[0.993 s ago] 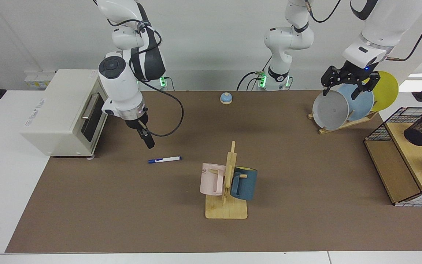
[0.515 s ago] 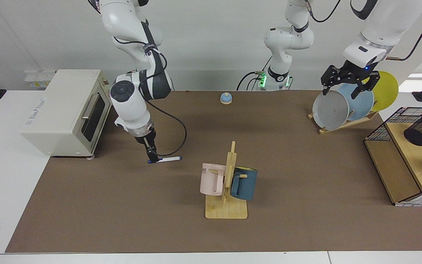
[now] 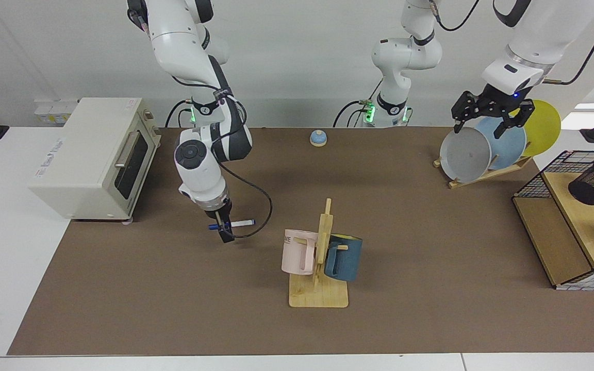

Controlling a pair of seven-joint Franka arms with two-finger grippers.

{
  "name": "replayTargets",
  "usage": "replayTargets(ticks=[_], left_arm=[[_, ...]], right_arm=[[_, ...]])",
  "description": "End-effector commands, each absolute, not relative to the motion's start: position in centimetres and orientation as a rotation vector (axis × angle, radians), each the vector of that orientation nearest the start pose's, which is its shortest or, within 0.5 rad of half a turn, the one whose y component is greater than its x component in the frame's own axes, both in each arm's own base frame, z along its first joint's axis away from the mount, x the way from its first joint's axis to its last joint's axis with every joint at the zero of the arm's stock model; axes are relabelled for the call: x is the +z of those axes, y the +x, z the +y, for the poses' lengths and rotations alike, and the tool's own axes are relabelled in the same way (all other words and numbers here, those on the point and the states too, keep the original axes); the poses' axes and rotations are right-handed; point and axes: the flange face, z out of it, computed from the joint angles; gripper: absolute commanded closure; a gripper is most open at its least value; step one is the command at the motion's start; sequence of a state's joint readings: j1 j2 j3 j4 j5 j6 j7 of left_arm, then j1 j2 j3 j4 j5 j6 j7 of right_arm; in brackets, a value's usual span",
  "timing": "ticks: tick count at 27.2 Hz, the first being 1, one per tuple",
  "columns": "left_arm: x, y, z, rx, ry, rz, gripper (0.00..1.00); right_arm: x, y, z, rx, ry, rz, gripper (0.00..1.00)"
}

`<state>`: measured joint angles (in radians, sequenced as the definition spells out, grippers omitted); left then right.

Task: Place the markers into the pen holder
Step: 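Reach the right gripper to the blue-capped marker and grasp it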

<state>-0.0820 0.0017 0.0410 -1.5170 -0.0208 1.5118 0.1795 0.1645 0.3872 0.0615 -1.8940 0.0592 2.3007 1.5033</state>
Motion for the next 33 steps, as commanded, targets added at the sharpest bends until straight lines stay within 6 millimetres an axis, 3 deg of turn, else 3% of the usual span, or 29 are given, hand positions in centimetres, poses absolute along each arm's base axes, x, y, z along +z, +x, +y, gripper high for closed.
replayTargets(ticks=[1, 19, 22, 25, 27, 28, 33], left_arm=[[64.3, 53.8, -2.2, 0.027, -3.16, 0.351, 0.0], [64.2, 53.5, -2.2, 0.034, -3.16, 0.351, 0.0], [64.2, 53.3, -2.4, 0.032, -3.159, 0.358, 0.0], [64.2, 53.3, -2.4, 0.035, -3.16, 0.356, 0.0], [64.2, 53.3, -2.4, 0.032, -3.159, 0.358, 0.0], [64.2, 53.3, -2.4, 0.035, -3.159, 0.358, 0.0], [64.2, 53.3, -2.4, 0.035, -3.159, 0.358, 0.0]], right_arm=[[29.5, 61.8, 13.9, 0.059, -2.394, 1.912, 0.0], [28.3, 61.3, 12.7, 0.08, -2.437, 1.889, 0.05], [28.2, 61.3, 11.8, 0.084, -2.433, 1.899, 0.14], [28.1, 61.3, 11.8, 0.086, -2.433, 1.899, 0.34], [28.1, 61.2, 11.9, 0.088, -2.433, 1.902, 0.41], [28.1, 61.2, 11.9, 0.088, -2.433, 1.905, 0.49], [28.1, 61.1, 12.2, 0.096, -2.436, 1.907, 0.6]])
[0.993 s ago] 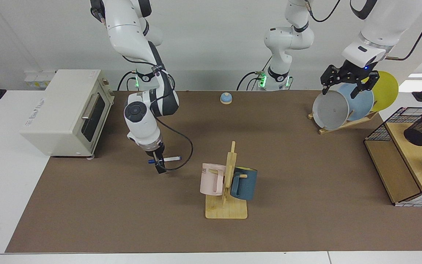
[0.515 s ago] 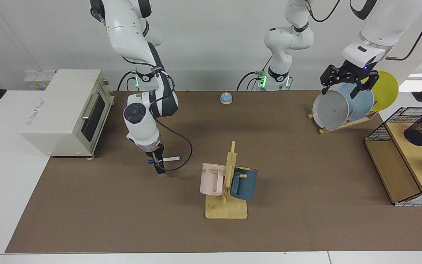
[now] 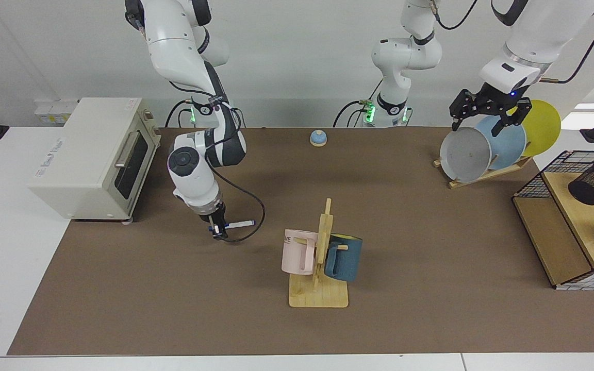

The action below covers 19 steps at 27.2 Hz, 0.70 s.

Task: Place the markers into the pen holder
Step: 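Reach the right gripper to the blue-capped marker and grasp it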

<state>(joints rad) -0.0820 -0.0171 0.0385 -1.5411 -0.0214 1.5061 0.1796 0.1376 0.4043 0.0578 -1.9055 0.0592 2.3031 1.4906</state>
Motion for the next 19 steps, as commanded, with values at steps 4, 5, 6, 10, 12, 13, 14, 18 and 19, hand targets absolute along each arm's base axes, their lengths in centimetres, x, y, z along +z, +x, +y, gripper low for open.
replayTargets(ticks=[4, 5, 6, 10, 12, 13, 14, 18, 19], left_arm=[[64.2, 53.3, -2.4, 0.035, -3.159, 0.358, 0.0], [64.2, 53.3, -2.4, 0.035, -3.159, 0.358, 0.0], [64.2, 53.3, -2.4, 0.035, -3.159, 0.358, 0.0], [64.2, 53.3, -2.4, 0.035, -3.159, 0.358, 0.0], [64.2, 53.3, -2.4, 0.035, -3.159, 0.358, 0.0], [64.2, 53.3, -2.4, 0.032, -3.159, 0.358, 0.0], [64.2, 53.3, -2.4, 0.035, -3.16, 0.356, 0.0], [64.2, 53.3, -2.4, 0.035, -3.16, 0.354, 0.0], [64.2, 53.3, -2.5, 0.035, -3.16, 0.354, 0.0]], right_arm=[[28.1, 61.0, 12.4, 0.1, -2.44, 1.906, 0.7], [28.1, 61.0, 12.5, 0.102, -2.442, 1.905, 0.74], [28.2, 61.0, 12.5, 0.1, -2.441, 1.904, 0.79], [28.3, 61.0, 12.7, 0.102, -2.445, 1.901, 0.94], [28.5, 60.9, 12.7, 0.102, -2.446, 1.9, 0.99], [28.6, 60.9, 12.7, 0.103, -2.447, 1.901, 1.0], [28.7, 60.8, 12.7, 0.108, -2.448, 1.904, 1.0], [29.9, 60.5, 12.9, 0.128, -2.465, 1.903, 1.0], [30.5, 60.4, 12.9, 0.128, -2.47, 1.9, 1.0]])
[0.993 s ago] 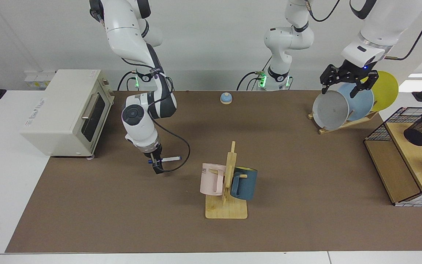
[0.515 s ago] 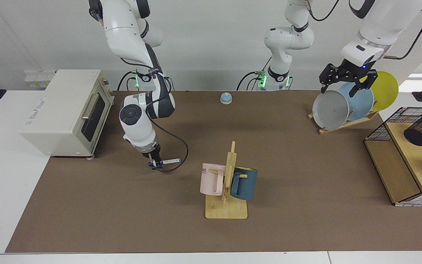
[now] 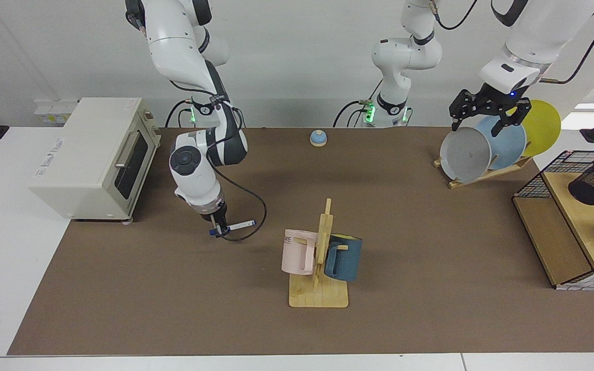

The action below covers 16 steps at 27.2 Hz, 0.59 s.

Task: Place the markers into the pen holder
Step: 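Reach the right gripper to the blue-capped marker and grasp it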

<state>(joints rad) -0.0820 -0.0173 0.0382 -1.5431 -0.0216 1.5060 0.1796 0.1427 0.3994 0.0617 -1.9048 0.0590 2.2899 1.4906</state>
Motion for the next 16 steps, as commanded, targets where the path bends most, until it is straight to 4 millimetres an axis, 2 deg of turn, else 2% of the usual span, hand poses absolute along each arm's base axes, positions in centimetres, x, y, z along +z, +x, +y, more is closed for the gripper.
replayTargets(ticks=[1, 6, 11, 16], left_arm=[[64.2, 53.3, -2.5, 0.035, -3.16, 0.351, 0.0], [64.4, 53.3, -2.6, 0.03, -3.16, 0.354, 0.0], [64.4, 53.3, -2.5, 0.028, -3.158, 0.351, 0.0], [64.4, 53.4, -2.6, 0.03, -3.158, 0.353, 0.0]], right_arm=[[31.3, 60.3, 12.8, 0.13, -2.47, 1.899, 1.0], [35.1, 59.5, 12.6, 0.166, -2.495, 1.9, 1.0], [41.4, 57.9, 13.0, 0.184, -2.513, 1.883, 1.0], [46.3, 56.2, 13.2, 0.222, -2.497, 1.878, 1.0]])
